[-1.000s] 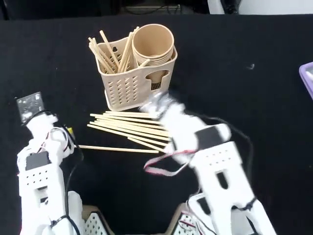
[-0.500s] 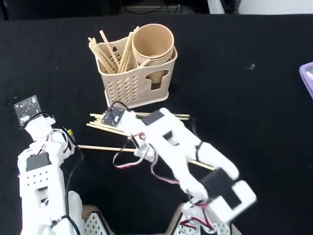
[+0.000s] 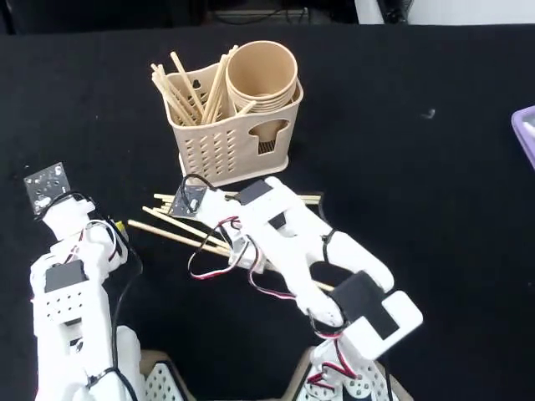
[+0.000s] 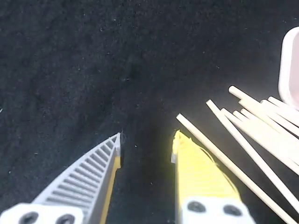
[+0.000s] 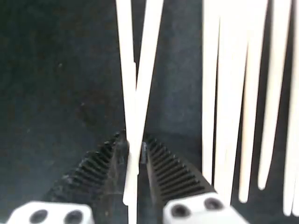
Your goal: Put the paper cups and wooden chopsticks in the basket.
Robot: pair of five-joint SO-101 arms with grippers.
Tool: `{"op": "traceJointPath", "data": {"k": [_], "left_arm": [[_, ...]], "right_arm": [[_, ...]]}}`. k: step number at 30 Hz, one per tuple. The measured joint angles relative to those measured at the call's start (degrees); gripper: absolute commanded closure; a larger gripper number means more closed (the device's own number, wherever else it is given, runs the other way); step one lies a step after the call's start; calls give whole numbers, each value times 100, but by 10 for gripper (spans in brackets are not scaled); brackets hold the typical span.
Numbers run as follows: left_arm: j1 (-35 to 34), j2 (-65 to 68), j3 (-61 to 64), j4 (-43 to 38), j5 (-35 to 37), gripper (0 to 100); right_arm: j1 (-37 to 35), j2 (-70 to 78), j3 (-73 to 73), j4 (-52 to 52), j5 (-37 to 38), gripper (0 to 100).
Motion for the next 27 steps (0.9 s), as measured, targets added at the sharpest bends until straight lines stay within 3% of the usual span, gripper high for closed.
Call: {"op": "traceJointPath", "data": {"k": [11,23,27], "left_arm": [[0,0,0,0,0,817],[0,0,0,0,0,817],[0,0,0,0,0,817]], "right_arm": [[501,-1503,-18,554,18,988],[510,-1310,185,422,185,988],[457,-1398,0,1090,193,988]]}}
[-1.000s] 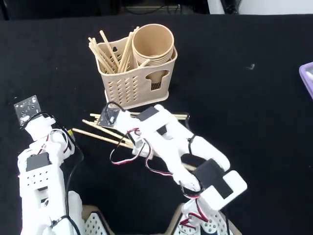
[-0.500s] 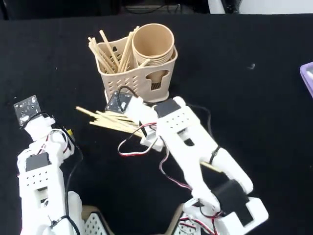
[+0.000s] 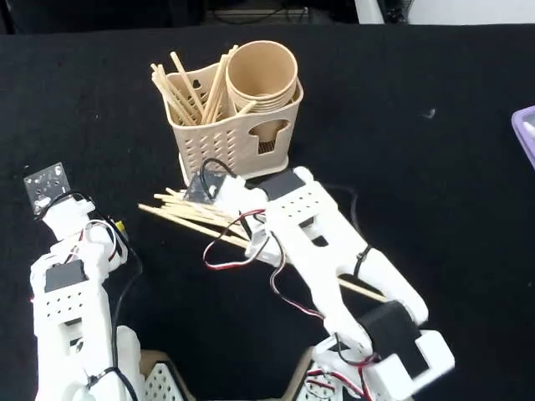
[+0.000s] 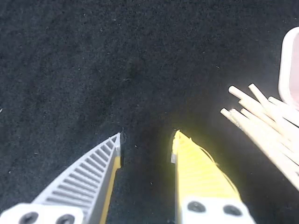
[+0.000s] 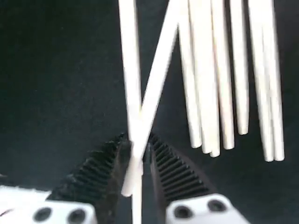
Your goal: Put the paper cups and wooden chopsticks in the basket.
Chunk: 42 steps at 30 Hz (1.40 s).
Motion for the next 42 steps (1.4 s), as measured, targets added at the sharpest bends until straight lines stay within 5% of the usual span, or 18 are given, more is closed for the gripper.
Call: {"op": "traceJointPath", "data": {"k": [6,22,35,42], "left_arm": [[0,0,0,0,0,818],[0,0,0,0,0,818],[0,0,0,0,0,819],[0,0,0,0,0,819]], "right_arm": [[-202,-844,-888,870,-62,988],[-237,-1354,-2602,949,-484,988],[-237,-1354,-4097,897,-1864,988],[-237,-1354,-4044,-501,-2989,987]]}}
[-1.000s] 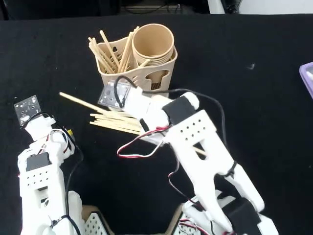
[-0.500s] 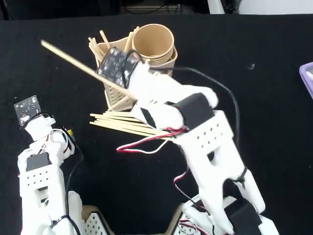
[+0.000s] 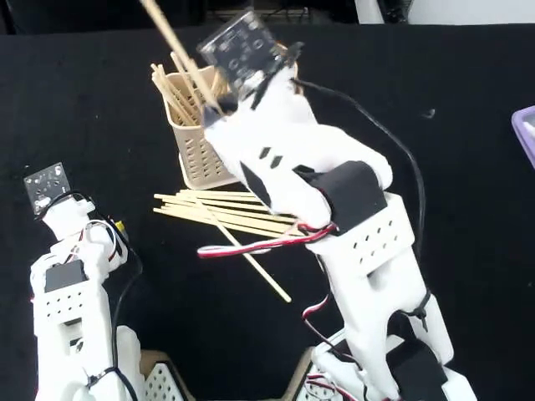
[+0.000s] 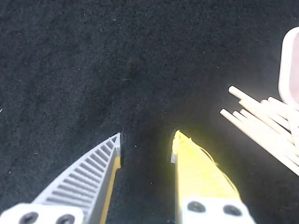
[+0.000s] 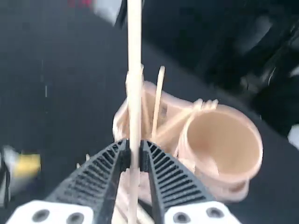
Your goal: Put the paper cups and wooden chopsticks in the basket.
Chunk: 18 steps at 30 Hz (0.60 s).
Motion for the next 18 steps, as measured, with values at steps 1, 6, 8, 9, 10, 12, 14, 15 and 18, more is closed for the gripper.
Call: {"op": "traceJointPath", "data": {"k": [1,6,8,9,10,12,14,15,18], "left_arm": [[0,0,0,0,0,819],[0,0,0,0,0,819],[0,0,0,0,0,819],[0,0,0,0,0,819],[0,0,0,0,0,819],[0,0,0,0,0,819],[0,0,0,0,0,819],[0,0,0,0,0,819],[0,0,0,0,0,819]], "right_arm": [[0,0,79,-325,-167,988],[0,0,290,-2004,-809,988],[0,0,290,-2497,-941,988],[0,0,290,-2708,-993,988],[0,0,290,-2892,-1011,988],[0,0,290,-3200,-1020,988],[0,0,352,-3455,-1037,988],[0,0,396,-3587,-1037,988],[0,44,404,-4026,-1037,988]]}}
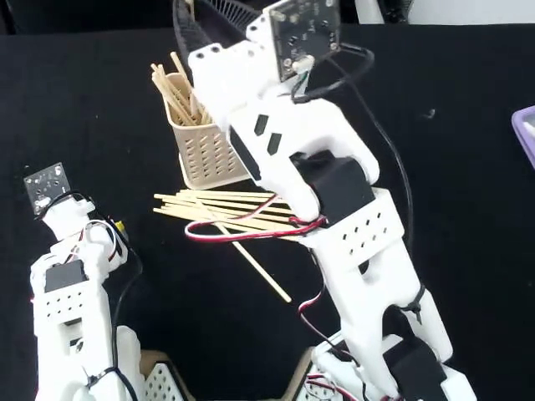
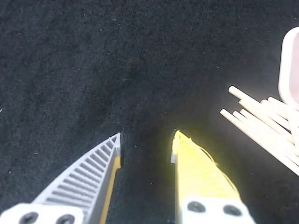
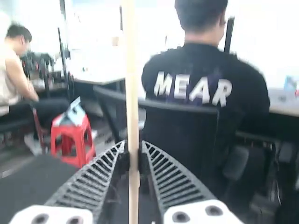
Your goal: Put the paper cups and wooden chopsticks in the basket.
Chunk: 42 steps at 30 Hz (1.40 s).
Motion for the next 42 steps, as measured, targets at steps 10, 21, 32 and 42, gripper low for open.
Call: {"op": "traceJointPath", "data": {"k": [10,21,32,42], "left_arm": [[0,0,0,0,0,819],[0,0,0,0,0,819],[0,0,0,0,0,819],[0,0,0,0,0,819]], "right_arm": [[149,1002,62,-598,0,988],[290,1257,1301,-633,0,988],[308,1240,2532,-1389,0,986],[299,1222,2558,-1301,0,858]]}}
